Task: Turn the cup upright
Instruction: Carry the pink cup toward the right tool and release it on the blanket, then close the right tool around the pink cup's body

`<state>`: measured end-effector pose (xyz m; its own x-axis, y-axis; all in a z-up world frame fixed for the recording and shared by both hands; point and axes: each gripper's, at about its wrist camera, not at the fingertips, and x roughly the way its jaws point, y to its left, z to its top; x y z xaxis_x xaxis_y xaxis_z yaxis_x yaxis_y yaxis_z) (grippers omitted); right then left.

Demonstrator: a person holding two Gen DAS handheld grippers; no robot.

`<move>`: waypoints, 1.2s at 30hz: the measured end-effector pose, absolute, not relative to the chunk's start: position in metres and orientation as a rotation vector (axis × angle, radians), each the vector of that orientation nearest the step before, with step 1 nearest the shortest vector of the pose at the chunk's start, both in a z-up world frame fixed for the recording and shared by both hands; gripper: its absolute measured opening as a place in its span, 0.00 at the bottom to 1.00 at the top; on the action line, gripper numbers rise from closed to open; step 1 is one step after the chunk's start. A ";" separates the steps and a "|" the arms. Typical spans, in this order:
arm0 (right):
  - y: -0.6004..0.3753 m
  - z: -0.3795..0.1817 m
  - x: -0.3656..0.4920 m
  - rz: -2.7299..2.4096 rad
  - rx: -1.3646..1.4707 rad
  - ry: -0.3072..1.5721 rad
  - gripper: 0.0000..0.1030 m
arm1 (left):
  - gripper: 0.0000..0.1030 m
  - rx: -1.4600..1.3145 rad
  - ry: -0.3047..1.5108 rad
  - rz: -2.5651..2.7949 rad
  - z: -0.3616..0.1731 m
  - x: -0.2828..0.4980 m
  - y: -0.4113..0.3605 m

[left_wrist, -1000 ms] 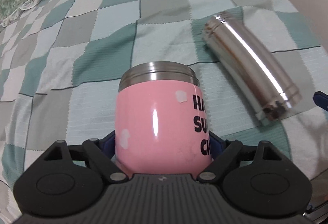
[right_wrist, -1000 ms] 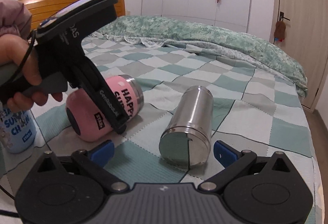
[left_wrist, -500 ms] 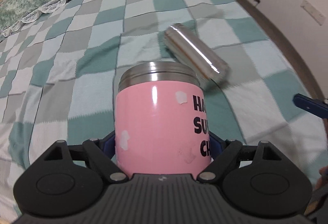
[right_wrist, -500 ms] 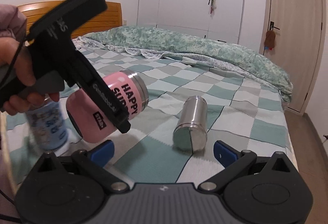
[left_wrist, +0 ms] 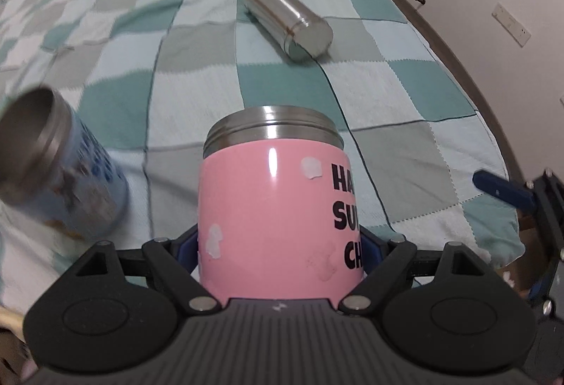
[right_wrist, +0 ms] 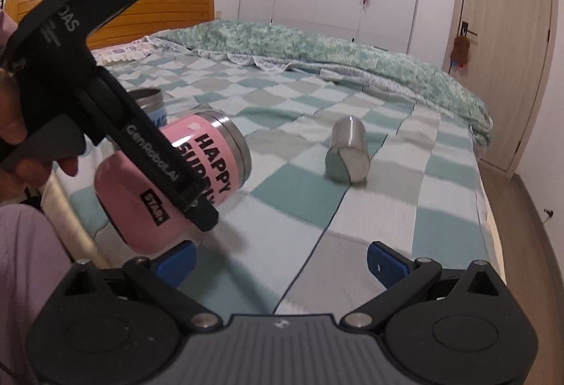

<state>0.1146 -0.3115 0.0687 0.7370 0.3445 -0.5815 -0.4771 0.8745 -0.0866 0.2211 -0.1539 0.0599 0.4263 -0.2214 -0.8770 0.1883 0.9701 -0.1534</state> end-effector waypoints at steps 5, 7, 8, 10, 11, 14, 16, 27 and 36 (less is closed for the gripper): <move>-0.311 0.060 0.104 0.461 -0.238 0.608 1.00 | 0.84 -0.076 1.116 -0.216 0.034 0.221 -0.156; -0.311 0.057 0.103 0.463 -0.232 0.614 1.00 | 0.84 -0.096 1.108 -0.222 0.027 0.222 -0.155; -0.312 0.056 0.103 0.464 -0.228 0.616 1.00 | 0.84 -0.124 1.108 -0.223 0.026 0.224 -0.151; -0.312 0.054 0.103 0.467 -0.221 0.616 1.00 | 0.84 -0.155 1.117 -0.223 0.026 0.226 -0.147; -0.312 0.054 0.103 0.469 -0.218 0.616 1.00 | 0.84 -0.146 1.114 -0.225 0.025 0.225 -0.149; -0.311 0.053 0.104 0.469 -0.210 0.616 1.00 | 0.84 -0.100 1.104 -0.239 0.028 0.221 -0.154; -0.310 0.055 0.103 0.466 -0.202 0.614 1.00 | 0.90 -0.067 1.117 -0.252 0.031 0.221 -0.156; -0.291 0.076 0.088 0.458 -0.181 0.613 1.00 | 1.00 -0.018 0.869 -0.312 0.076 0.168 -0.092; -0.252 0.081 0.091 0.390 -0.109 0.647 1.00 | 1.00 0.076 0.707 -0.295 0.060 0.131 -0.033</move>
